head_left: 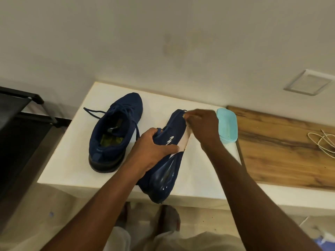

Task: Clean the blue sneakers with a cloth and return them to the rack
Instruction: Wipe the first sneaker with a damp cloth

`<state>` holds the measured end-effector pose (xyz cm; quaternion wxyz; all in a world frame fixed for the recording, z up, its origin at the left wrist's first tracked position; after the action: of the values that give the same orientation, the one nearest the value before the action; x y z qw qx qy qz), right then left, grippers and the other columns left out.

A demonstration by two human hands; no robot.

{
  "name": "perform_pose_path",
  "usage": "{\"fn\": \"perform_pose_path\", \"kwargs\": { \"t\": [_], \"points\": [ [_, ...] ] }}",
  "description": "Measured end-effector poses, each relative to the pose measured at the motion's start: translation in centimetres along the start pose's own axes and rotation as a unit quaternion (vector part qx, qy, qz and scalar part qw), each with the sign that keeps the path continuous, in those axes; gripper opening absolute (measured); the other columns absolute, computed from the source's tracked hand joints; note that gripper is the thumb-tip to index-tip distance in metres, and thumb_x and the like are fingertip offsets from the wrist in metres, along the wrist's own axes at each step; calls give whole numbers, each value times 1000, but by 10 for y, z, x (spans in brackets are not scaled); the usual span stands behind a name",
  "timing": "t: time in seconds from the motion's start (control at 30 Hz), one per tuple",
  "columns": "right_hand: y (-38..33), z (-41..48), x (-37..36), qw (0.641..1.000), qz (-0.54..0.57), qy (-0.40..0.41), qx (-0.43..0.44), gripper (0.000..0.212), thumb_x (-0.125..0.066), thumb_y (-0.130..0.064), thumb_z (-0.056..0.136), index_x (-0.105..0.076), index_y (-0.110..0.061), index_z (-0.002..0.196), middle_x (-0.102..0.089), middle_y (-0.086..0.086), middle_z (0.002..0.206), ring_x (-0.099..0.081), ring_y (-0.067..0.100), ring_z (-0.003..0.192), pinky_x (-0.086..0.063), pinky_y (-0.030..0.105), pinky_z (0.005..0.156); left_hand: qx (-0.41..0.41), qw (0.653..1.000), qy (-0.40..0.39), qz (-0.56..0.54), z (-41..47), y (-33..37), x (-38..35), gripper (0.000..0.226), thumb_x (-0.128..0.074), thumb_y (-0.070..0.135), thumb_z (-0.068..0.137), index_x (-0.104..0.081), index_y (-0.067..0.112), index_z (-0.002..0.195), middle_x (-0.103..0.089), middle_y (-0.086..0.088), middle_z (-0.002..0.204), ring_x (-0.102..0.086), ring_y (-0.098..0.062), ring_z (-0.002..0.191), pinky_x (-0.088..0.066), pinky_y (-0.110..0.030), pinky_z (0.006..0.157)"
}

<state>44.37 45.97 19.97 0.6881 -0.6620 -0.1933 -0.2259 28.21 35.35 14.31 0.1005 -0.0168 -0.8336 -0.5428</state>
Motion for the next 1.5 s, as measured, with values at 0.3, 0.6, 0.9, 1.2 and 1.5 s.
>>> {"fn": "perform_pose_path", "kwargs": {
  "t": [0.3,0.6,0.9,1.2,1.5],
  "points": [
    [9,58,-13,998,-32,-22,-55,9,-72,-14,78,-78,-12,84,-75,0,85,-68,16,82,-57,38,87,-8,1000,10,11,-1,2,-10,71,-92,41,66,-56,31,126,-67,8,117,-68,-17,103,-60,-45,91],
    [-10,-105,9,992,-61,-56,96,24,-62,-1,89,-77,-20,92,-59,-22,81,-58,-8,82,-39,2,71,53,979,-5,-195,-13,11,-14,40,-82,16,82,-66,28,117,-77,3,99,-74,-19,92,-60,-34,77],
    [-7,-62,15,986,-114,11,118,15,-62,-7,92,-77,-10,91,-70,9,91,-64,25,87,-52,39,80,97,903,-57,-415,-9,7,-27,37,-47,-6,98,-60,3,132,-72,-18,115,-71,-26,97,-60,-36,82],
    [-38,-143,-8,949,-147,-144,240,27,-67,0,86,-77,-19,102,-72,3,97,-65,16,86,-54,26,80,108,897,-55,-425,-9,4,-25,37,-45,-1,101,-62,10,132,-71,-15,124,-71,-24,98,-60,-33,74],
    [-9,-91,7,974,-166,-45,146,26,-59,-3,91,-76,-18,104,-69,3,98,-63,17,91,-50,26,81,93,892,-68,-438,-9,6,-38,40,-43,-5,101,-60,10,134,-72,-16,121,-71,-27,105,-60,-35,81]
  ]
}}
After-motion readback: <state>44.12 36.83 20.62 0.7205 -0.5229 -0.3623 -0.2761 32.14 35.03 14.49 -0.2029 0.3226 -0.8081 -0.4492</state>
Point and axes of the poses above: each hand's wrist, its own z-axis towards the middle knuckle, its own x-axis out of the back of the hand, y = z × x, the point moved 7 cm from there along z, towards the middle knuckle
